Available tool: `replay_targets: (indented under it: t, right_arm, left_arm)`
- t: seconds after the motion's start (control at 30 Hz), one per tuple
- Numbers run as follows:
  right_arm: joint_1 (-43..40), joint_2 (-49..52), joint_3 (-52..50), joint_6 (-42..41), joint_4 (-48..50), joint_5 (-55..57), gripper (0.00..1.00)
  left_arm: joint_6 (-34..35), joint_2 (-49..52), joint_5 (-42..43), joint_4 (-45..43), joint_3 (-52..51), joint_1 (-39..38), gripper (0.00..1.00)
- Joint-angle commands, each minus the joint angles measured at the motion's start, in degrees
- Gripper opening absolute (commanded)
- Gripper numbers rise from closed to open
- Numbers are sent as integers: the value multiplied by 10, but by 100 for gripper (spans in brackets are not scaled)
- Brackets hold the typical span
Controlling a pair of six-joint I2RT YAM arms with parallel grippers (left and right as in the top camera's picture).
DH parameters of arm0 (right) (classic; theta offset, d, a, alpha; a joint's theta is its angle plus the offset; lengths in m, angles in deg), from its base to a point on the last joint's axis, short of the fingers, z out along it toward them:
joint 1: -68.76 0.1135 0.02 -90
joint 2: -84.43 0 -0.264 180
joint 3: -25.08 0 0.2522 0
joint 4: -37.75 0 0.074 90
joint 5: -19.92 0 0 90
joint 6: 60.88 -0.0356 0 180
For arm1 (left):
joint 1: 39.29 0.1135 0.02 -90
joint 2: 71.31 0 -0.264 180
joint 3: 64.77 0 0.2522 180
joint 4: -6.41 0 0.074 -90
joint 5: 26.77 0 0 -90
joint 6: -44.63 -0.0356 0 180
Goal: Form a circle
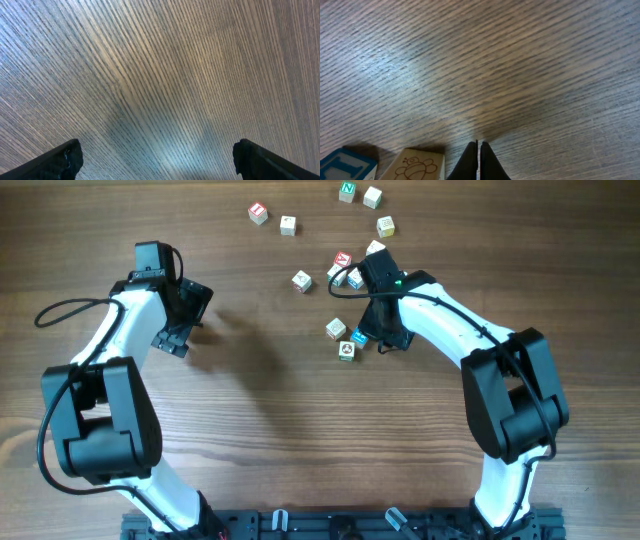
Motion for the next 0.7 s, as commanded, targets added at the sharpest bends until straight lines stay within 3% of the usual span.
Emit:
replay_targets:
  t: [0.0,0.57,0.67]
  right_arm:
    - [6,-11,4,9,-1,-5,5]
    - [6,-11,4,71,64,-30,4]
    - [6,-11,4,0,35,9,5]
  left_arm:
    - [5,8,0,0,2,1,100]
    - [5,8,0,0,2,1,100]
    - [5,8,0,0,2,1,100]
